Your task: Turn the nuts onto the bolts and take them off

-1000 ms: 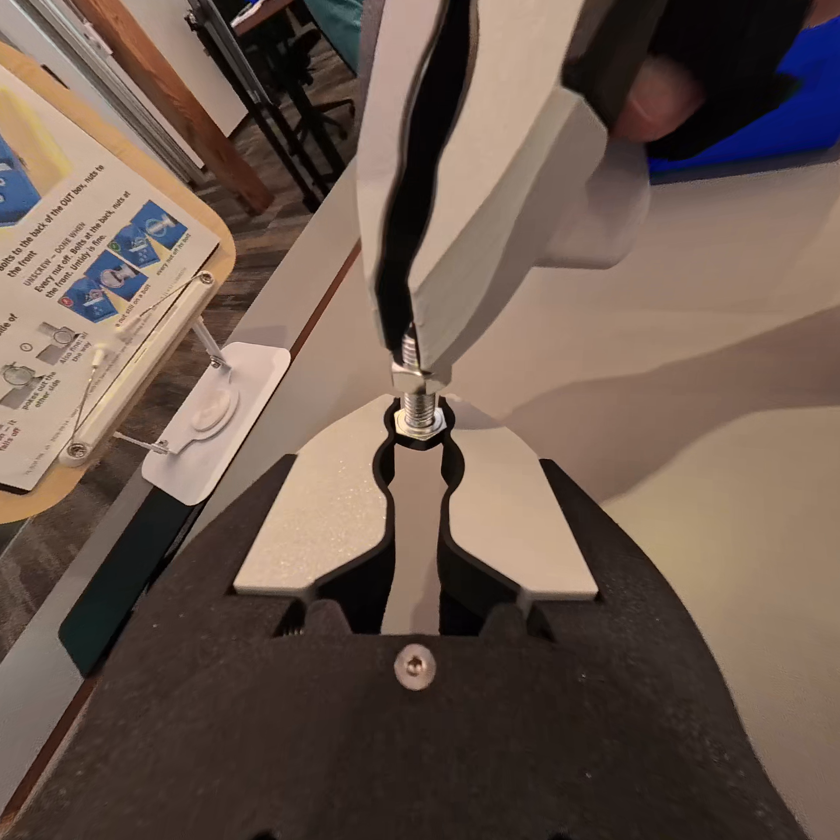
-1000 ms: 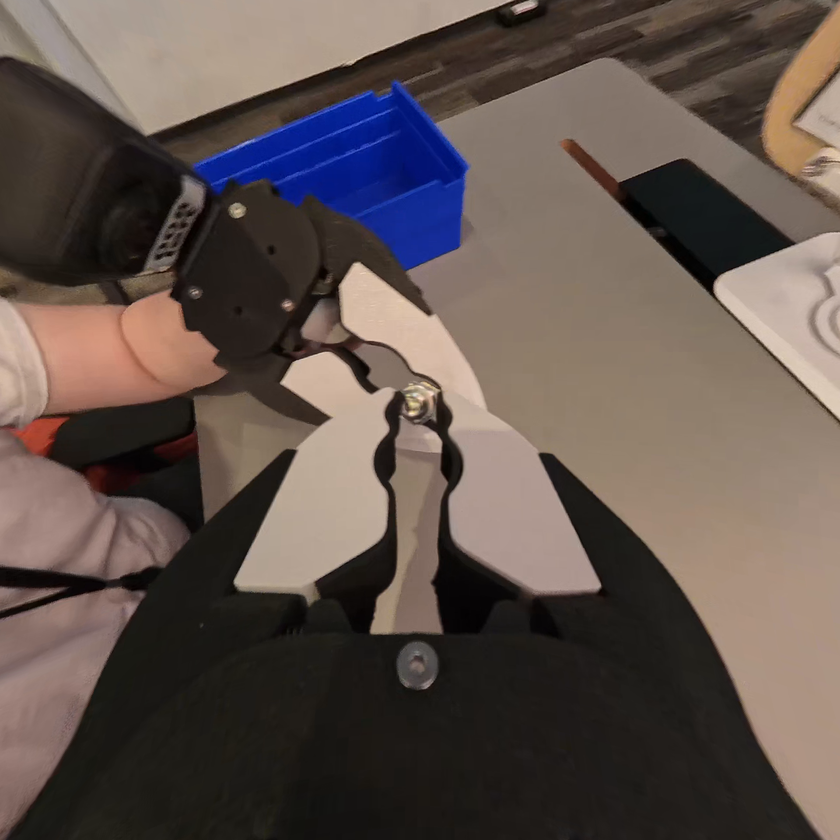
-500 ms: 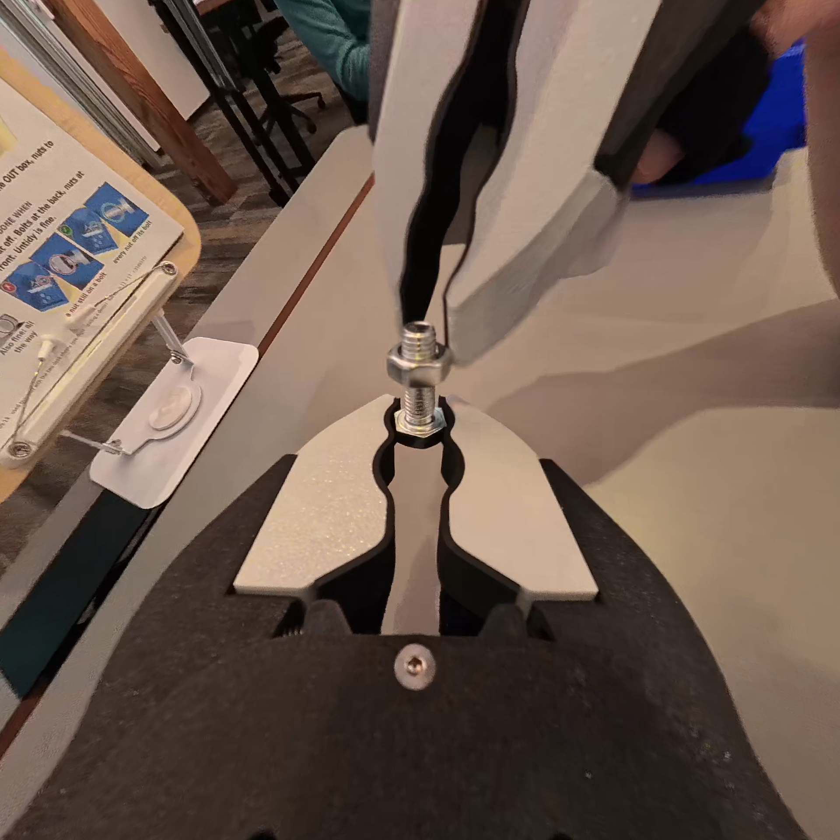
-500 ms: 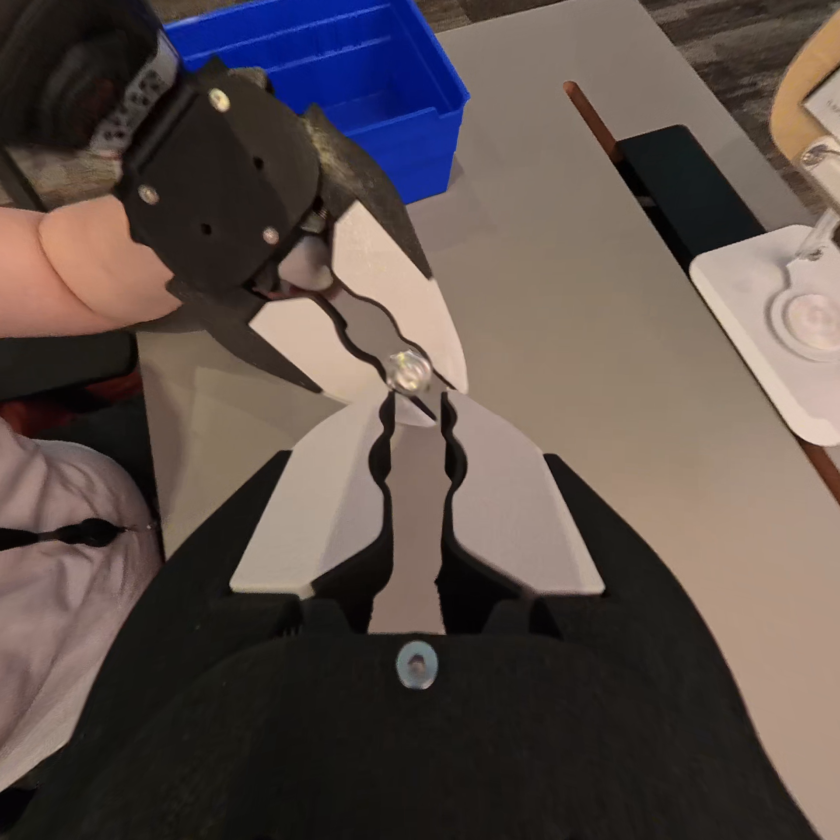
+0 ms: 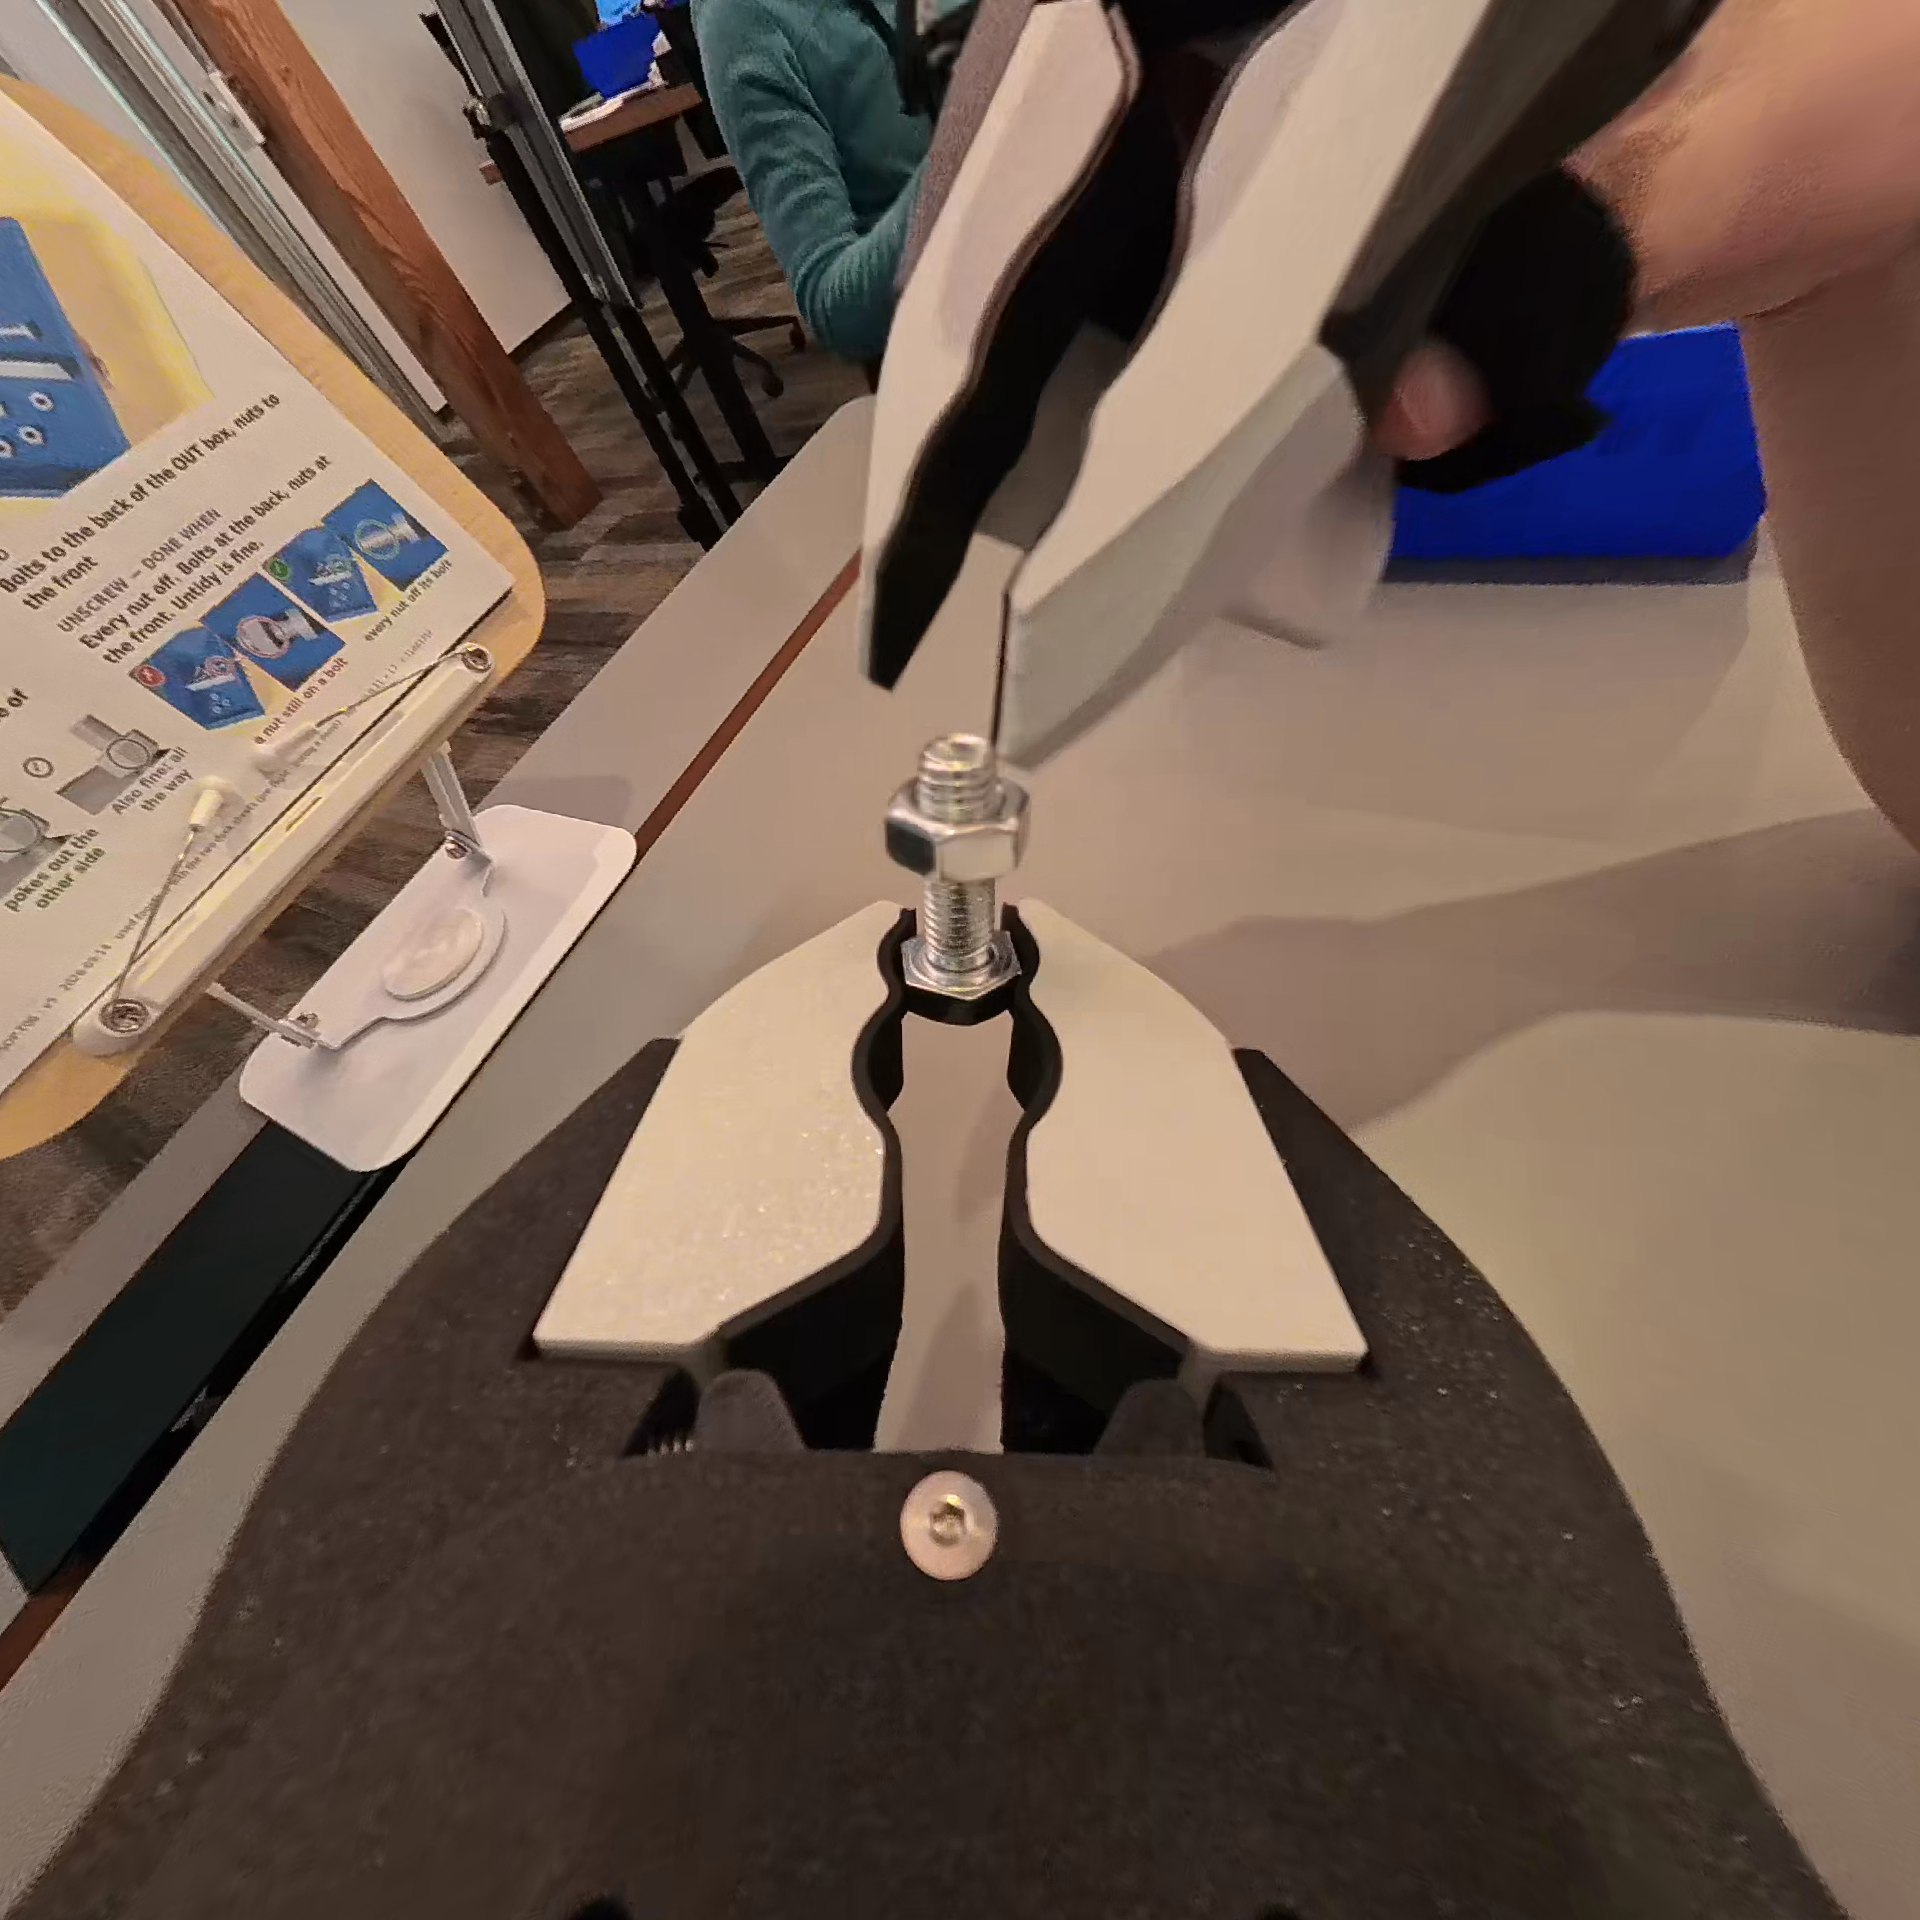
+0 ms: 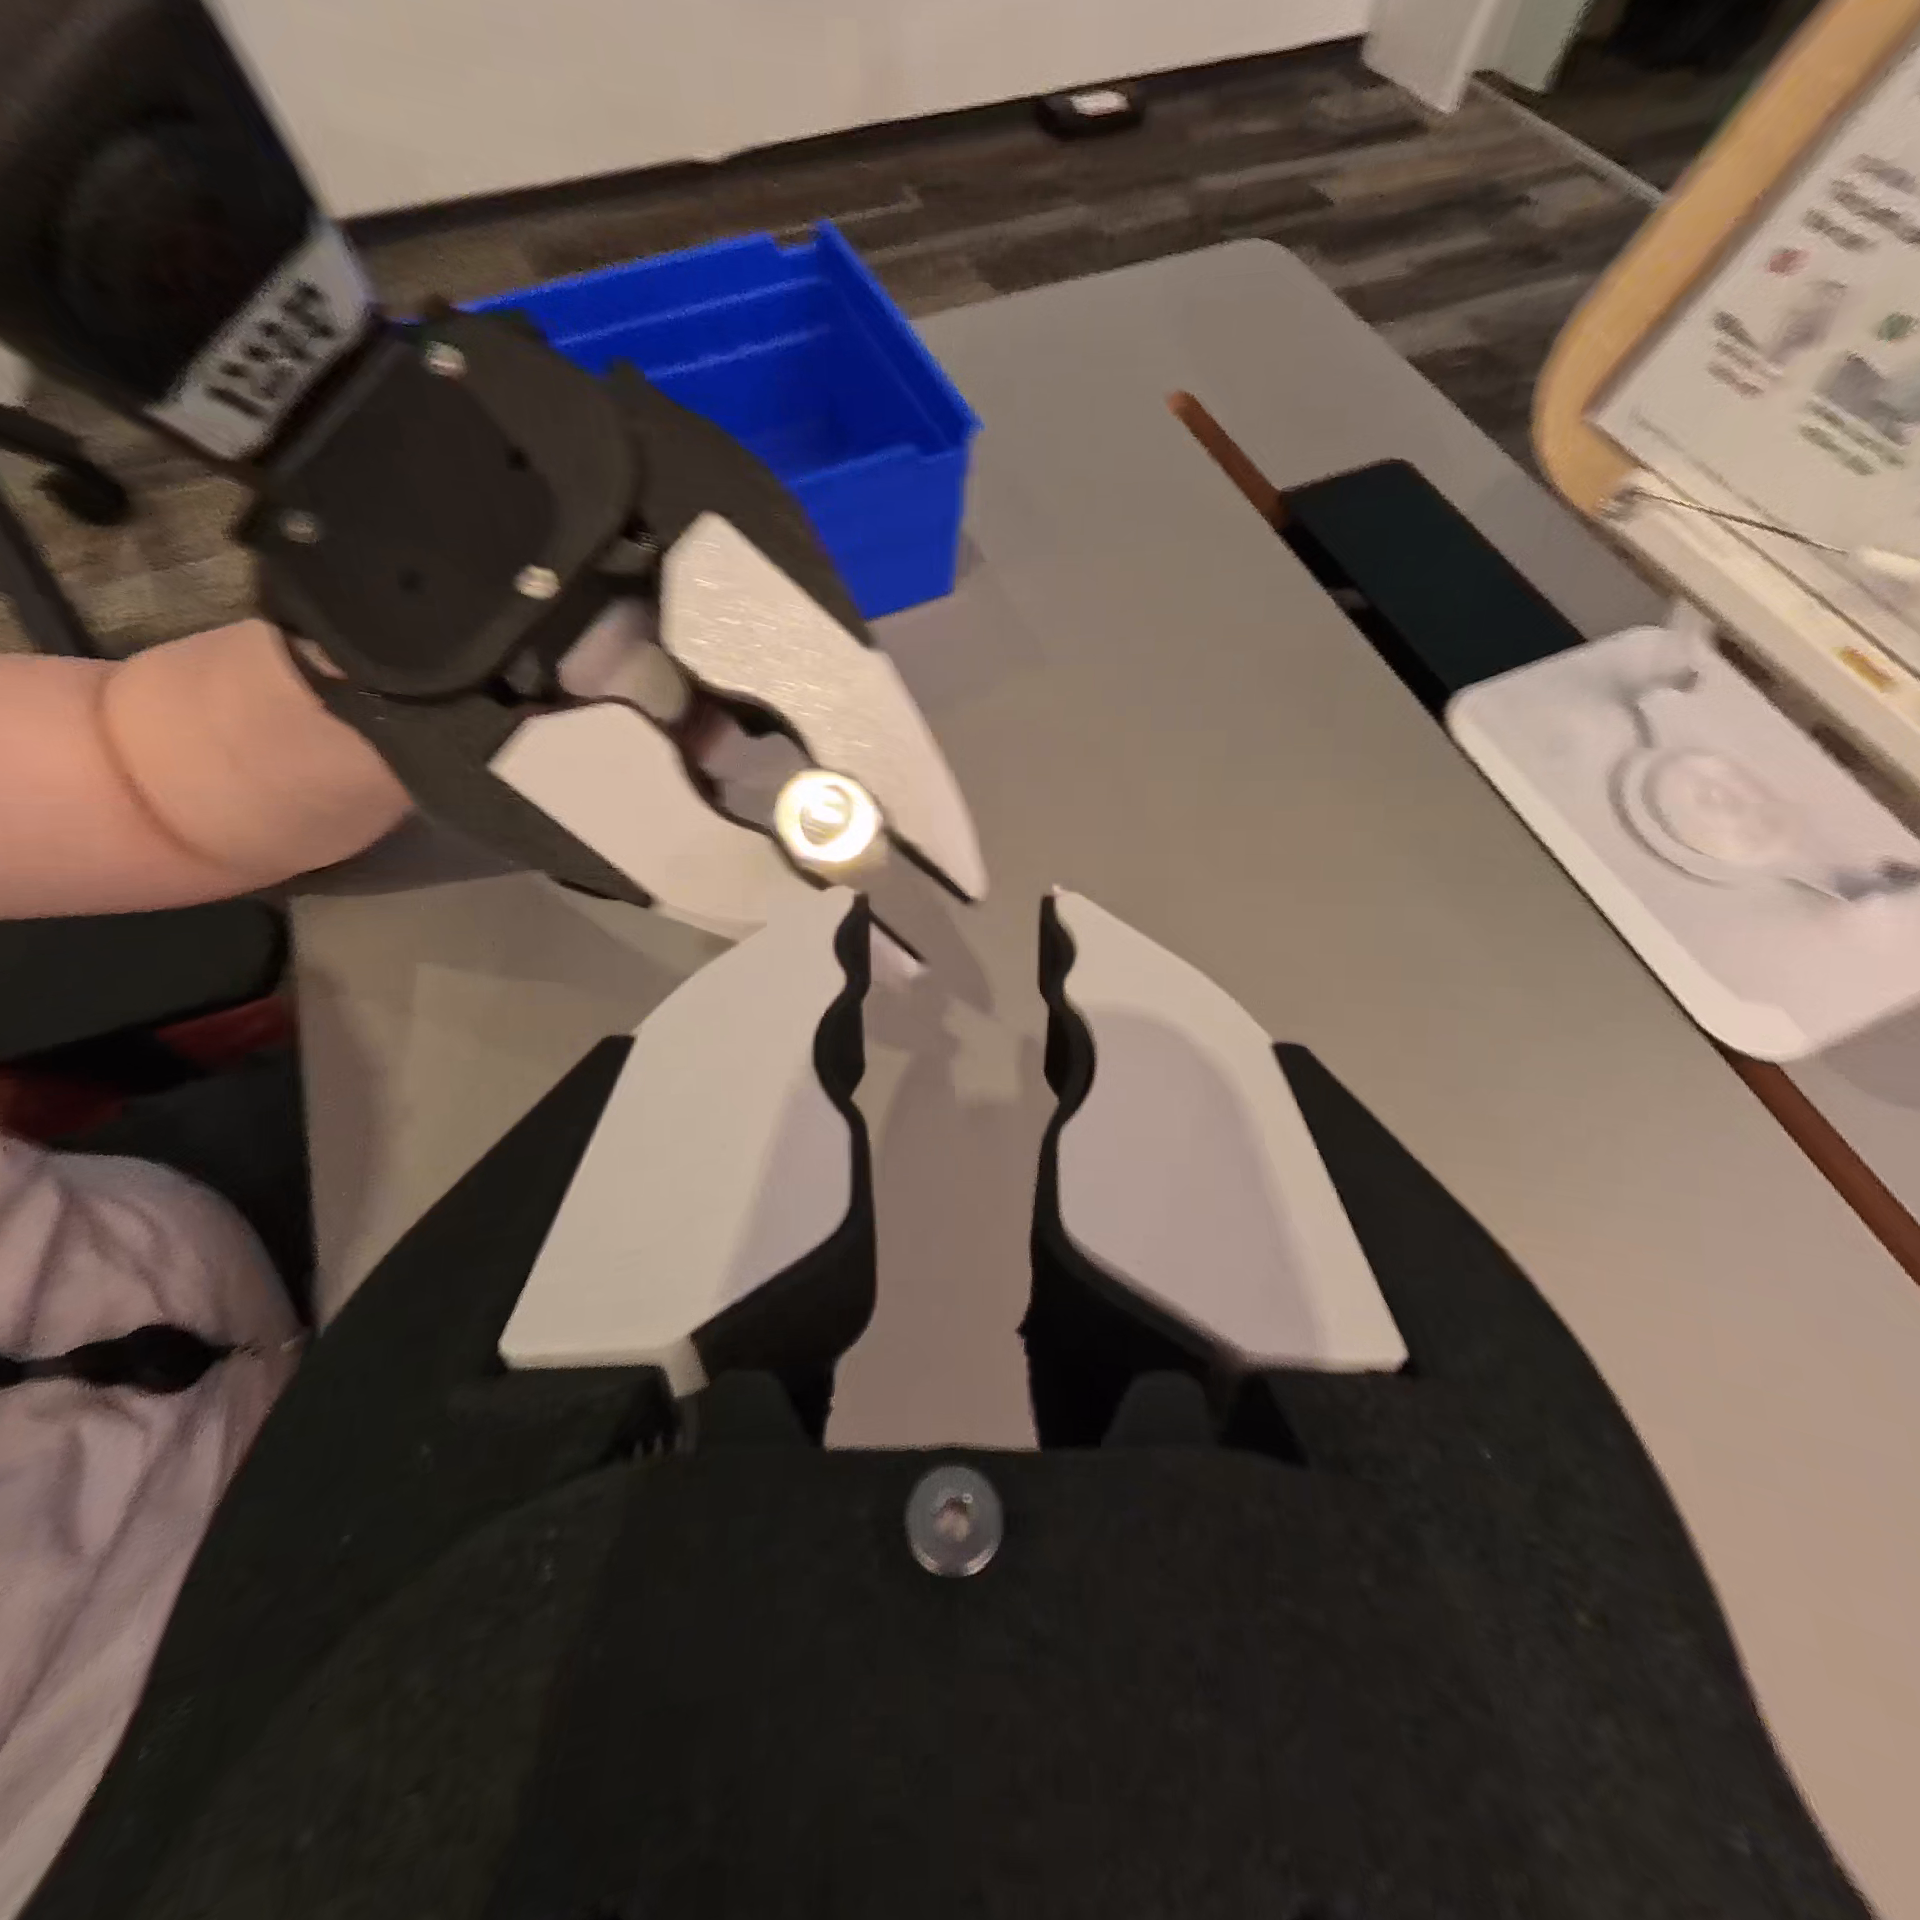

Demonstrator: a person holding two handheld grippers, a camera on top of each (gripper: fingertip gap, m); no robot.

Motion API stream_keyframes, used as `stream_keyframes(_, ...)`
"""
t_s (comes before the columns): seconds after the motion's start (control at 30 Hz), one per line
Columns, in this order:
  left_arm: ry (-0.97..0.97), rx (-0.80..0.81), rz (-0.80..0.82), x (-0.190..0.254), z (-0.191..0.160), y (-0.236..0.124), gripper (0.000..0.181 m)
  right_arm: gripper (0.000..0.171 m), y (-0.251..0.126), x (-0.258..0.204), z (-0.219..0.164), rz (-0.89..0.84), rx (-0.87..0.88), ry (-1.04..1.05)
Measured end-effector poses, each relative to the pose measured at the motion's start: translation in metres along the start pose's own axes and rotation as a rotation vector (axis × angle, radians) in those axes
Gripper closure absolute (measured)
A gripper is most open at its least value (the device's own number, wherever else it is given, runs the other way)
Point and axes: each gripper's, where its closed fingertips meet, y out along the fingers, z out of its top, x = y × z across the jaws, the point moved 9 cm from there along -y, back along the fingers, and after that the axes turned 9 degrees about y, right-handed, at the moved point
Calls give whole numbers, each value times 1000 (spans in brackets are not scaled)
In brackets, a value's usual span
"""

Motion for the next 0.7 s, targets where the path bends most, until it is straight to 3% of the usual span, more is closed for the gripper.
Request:
stream_keyframes(0.17,15,-5,24,0,1,0,166,134,3,-18,7,131,73,-9)
stream_keyframes(0.3,26,-10,37,2,3,-1,166,129,11,-15,5,11,8,-34)
stream_keyframes(0.37,14,4,30,-1,3,-5,166,142,2,-3,3,-1,27,20)
stream_keyframes(0.47,-4,19,34,-4,5,-8,166,146,-10,-1,5,53,102,43)
stream_keyframes(0.57,9,13,31,-1,5,-6,166,137,-3,-21,10,110,107,-22)
stream_keyframes(0.7,17,10,27,2,7,-5,166,131,8,-21,10,15,59,-45)
